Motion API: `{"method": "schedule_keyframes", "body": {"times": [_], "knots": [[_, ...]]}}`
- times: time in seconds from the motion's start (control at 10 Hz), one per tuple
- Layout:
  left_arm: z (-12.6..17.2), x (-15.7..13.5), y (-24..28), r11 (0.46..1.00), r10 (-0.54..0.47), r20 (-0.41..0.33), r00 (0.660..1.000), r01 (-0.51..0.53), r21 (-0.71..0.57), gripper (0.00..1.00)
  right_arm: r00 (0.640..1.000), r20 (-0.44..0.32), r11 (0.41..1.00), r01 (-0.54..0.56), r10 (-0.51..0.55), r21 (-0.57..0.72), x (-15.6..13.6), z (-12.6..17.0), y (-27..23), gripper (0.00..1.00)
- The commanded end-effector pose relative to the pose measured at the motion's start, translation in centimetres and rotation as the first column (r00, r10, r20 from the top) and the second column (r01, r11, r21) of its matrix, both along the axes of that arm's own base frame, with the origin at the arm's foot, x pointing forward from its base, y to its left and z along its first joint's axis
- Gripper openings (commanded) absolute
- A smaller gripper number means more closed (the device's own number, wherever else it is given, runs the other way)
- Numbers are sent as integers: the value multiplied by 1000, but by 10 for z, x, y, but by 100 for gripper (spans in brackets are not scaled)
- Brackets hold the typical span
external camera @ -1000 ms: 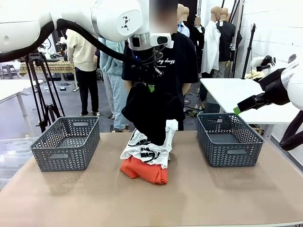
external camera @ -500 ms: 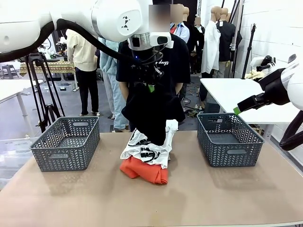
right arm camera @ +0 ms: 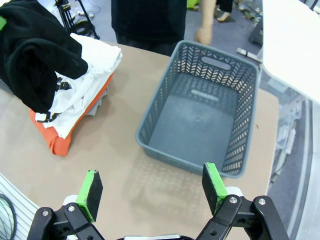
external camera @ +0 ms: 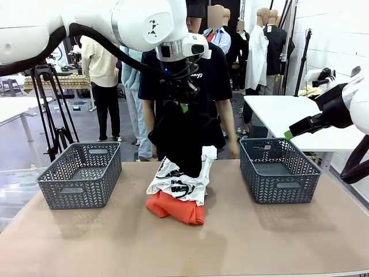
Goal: Sort the tops and bottoms.
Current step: Sort the clothes according to human instructions.
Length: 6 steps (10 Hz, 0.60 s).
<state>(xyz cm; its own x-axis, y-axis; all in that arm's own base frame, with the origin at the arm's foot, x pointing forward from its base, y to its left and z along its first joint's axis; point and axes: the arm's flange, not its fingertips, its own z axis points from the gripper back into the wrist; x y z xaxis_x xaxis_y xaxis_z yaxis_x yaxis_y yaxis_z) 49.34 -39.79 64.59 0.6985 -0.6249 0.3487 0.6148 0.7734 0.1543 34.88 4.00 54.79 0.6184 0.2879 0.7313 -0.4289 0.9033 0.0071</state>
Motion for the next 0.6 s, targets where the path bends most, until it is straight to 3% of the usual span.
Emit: {"method": "schedule_keyframes", "body": {"times": [0.0, 0.5], "knots": [[5, 0, 1, 1000, 1, 7, 1000, -1, -5, 0, 1000, -3, 1000, 3, -3, 18, 1, -1, 0, 100], [5, 0, 1, 1000, 1, 7, 1000, -1, -5, 0, 1000, -3, 1000, 3, -3, 18, 1, -1, 0, 100]]}}
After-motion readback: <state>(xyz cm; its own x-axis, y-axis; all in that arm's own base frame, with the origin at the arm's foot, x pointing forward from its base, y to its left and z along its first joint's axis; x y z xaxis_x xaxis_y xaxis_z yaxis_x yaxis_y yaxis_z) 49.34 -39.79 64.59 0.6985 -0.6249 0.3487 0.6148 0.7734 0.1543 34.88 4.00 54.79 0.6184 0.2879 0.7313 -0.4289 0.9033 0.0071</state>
